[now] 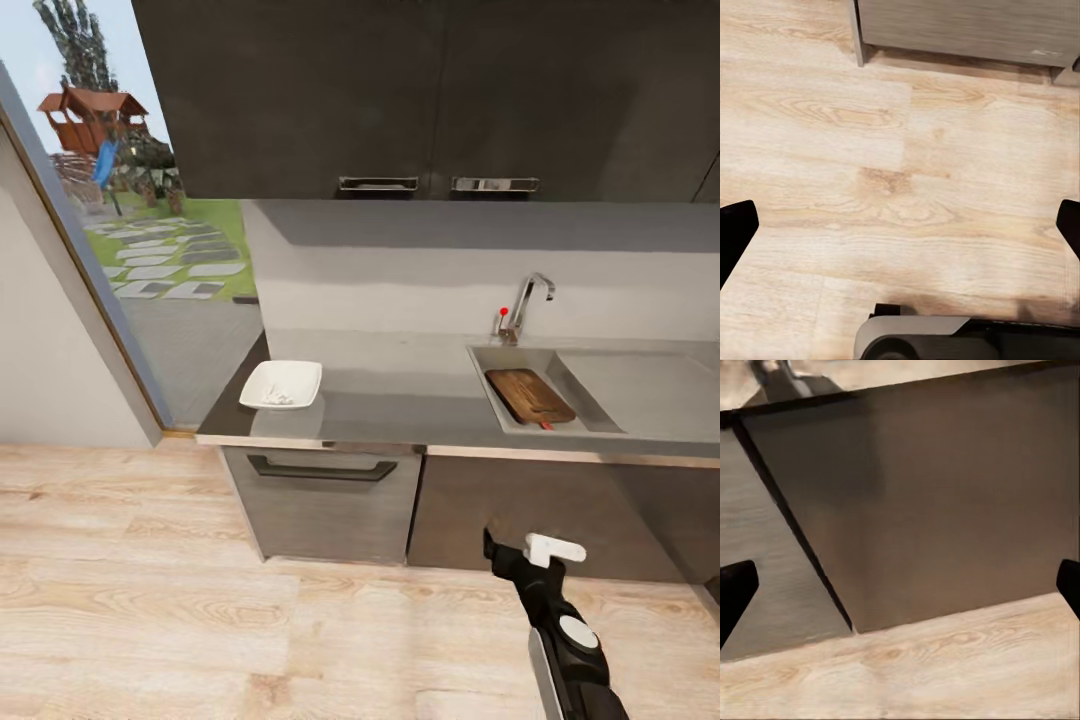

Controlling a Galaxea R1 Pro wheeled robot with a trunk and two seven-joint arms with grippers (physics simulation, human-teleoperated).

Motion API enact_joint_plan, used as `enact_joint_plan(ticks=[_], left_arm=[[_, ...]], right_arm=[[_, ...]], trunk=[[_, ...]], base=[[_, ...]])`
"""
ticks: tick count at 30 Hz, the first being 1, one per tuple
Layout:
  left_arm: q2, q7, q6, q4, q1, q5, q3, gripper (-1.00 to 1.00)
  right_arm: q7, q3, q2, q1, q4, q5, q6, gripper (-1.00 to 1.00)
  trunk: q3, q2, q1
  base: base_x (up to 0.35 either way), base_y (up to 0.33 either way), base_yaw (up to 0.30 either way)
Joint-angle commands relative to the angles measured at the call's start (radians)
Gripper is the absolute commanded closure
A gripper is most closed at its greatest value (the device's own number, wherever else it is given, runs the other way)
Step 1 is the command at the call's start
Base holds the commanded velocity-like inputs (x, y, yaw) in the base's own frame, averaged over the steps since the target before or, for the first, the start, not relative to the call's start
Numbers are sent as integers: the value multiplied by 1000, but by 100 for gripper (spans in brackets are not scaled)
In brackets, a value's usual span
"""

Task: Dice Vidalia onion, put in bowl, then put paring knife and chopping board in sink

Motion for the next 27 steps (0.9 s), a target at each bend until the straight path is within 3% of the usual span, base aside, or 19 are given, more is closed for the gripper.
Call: enact_joint_plan(ticks=[1,3,4,7,10,13,14,15,16,18,22,27], left_arm=[[3,8,-2,-3,0,7,-6,-100],[3,9,-2,-3,0,7,-6,-100],[5,10,-2,-3,-1,7,-5,-100],[8,10,-2,-3,-3,8,-4,-100],[11,12,-1,-3,-3,8,0,-100],[19,13,-1,-3,-4,8,44,-100],[20,13,-1,-1,-5,8,108,-100],[20,13,-1,0,-5,8,112,-100],[21,13,-1,2,-5,8,120,-100],[21,13,-1,3,-5,8,120,-100],[21,13,-1,3,-5,8,121,-100],[21,13,-1,3,-5,8,121,-100]], right_arm=[[31,-1,1,12,51,44,-36,-100],[58,-2,1,17,113,83,-87,-100],[76,-3,1,20,185,115,-151,-100],[90,-6,-2,23,343,146,-281,-100],[93,-7,-12,23,479,153,-315,-100],[93,-7,-18,24,695,155,-331,-100],[94,-7,-48,25,917,155,-413,-100],[94,-8,-55,25,954,154,-429,-100],[93,-8,-90,25,1058,153,-454,-100],[91,-9,-103,25,1121,153,-454,-100],[89,-9,-109,25,1150,153,-452,-100],[84,-10,-150,25,1221,151,-454,-100]], trunk=[[-2,-2,1],[-2,-2,1],[-2,-2,1],[-2,-2,1],[-2,-2,1],[-2,-2,1],[-2,-2,1],[-2,-2,1],[-2,-2,1],[-2,-2,1],[-2,-2,1],[-2,-2,1]], base=[[-3,1,0],[-2,0,0],[0,0,0],[0,0,0],[0,0,0],[0,0,0],[0,0,0],[0,0,0],[0,0,0],[0,0,0],[0,0,0],[0,0,0]])
